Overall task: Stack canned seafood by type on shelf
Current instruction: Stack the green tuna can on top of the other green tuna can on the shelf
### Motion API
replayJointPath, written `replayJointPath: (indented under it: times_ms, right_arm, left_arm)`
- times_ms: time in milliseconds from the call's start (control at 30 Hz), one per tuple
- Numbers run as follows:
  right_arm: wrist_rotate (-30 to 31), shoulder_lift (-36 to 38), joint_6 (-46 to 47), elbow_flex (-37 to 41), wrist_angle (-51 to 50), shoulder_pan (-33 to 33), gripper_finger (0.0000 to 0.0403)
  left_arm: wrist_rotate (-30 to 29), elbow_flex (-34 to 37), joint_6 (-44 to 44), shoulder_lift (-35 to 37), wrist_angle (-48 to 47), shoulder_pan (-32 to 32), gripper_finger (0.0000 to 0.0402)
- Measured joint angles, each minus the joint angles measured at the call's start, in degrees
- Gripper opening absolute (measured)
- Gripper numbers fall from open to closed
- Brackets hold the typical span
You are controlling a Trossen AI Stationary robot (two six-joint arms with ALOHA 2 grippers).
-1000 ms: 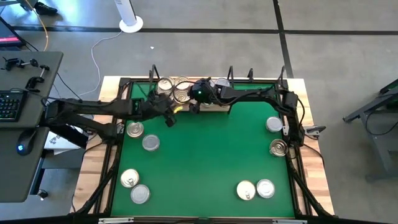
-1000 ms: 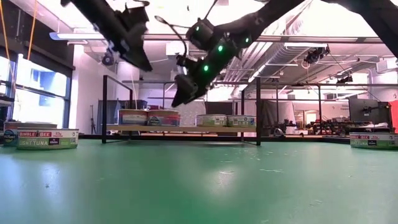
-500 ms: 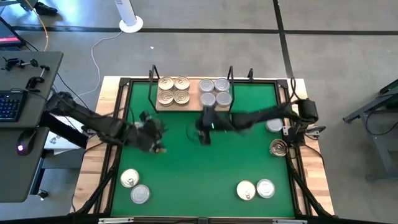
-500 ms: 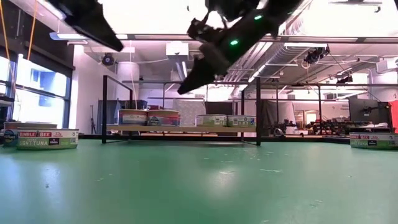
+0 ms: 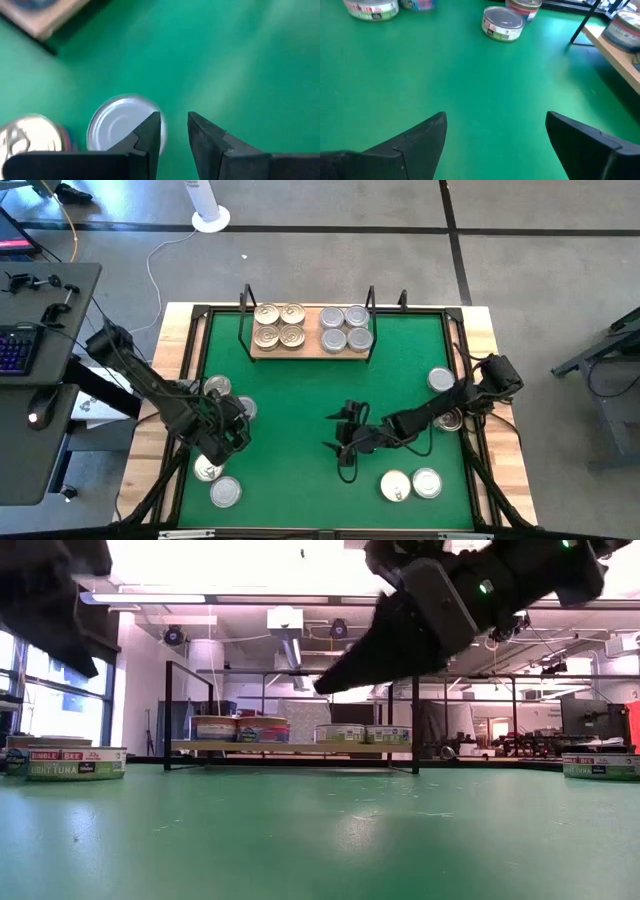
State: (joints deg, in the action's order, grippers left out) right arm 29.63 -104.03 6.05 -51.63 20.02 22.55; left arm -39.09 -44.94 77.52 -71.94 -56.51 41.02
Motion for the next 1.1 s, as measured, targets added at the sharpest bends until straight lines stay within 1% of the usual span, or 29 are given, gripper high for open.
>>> replayJointPath:
  times_ms: [67,167,233,300,400,567,667,733,867,933,1000,1067,1100]
  right_arm:
    - [0.19,0.16,-0.7,0.94,0.49,0.35,0.0332]
    - [0.39,0.44,-0.51,0.93,0.34,0.39,0.0332]
    - [0.39,0.65,-0.95,0.6,-0.72,0.39,0.0332]
    - [0.39,2.16,-0.74,0.56,-4.81,0.67,0.0332]
    - [0.85,6.95,3.58,0.56,-13.99,1.69,0.0332]
    - [5.19,17.03,12.95,0.51,-30.92,6.14,0.0332]
    - [7.67,21.22,17.58,0.49,-36.67,8.86,0.0332]
    - [9.89,22.3,19.56,0.49,-37.82,9.99,0.0332]
    - [12.17,21.73,20.03,0.48,-37.3,10.7,0.0332]
    - [12.17,20.71,20.03,0.47,-37.23,10.54,0.0332]
    - [12.24,19.38,19.96,0.47,-36.19,9.98,0.0332]
    - [12.33,17.87,19.62,0.47,-34.74,9.13,0.0332]
    - [12.3,16.94,19.62,0.47,-33.84,8.74,0.0332]
  left_arm:
    - [1.46,2.24,2.25,-0.47,0.68,-1.01,0.0085]
    - [1.98,5.69,4.68,-0.39,2.68,-2.91,0.0085]
    - [2.91,7.97,4.28,-0.44,5.92,-4.48,0.0085]
    - [4.09,10.47,2.51,-0.42,10.46,-6.14,0.0085]
    - [5.38,14.19,-2.46,-0.44,20.88,-8.04,0.0085]
    - [4.92,18.94,-10.99,-0.51,39.35,-10.34,0.0085]
    - [3.06,22.17,-17.02,-2.51,53.53,-12.14,0.0085]
    - [2.79,23.67,-21.91,-5.42,63.7,-13.64,0.0085]
    - [3.56,23.12,-32.49,-14.23,83.17,-16.45,0.0085]
    - [6.16,20.71,-38.6,-17.97,89.01,-17.45,0.0085]
    - [8.45,16.92,-44.13,-20.06,89.68,-17.73,0.0085]
    - [9.82,12.46,-48.14,-21.01,85.73,-17.36,0.0085]
    - [10.05,10.22,-49.55,-21.03,82.17,-16.99,0.0085]
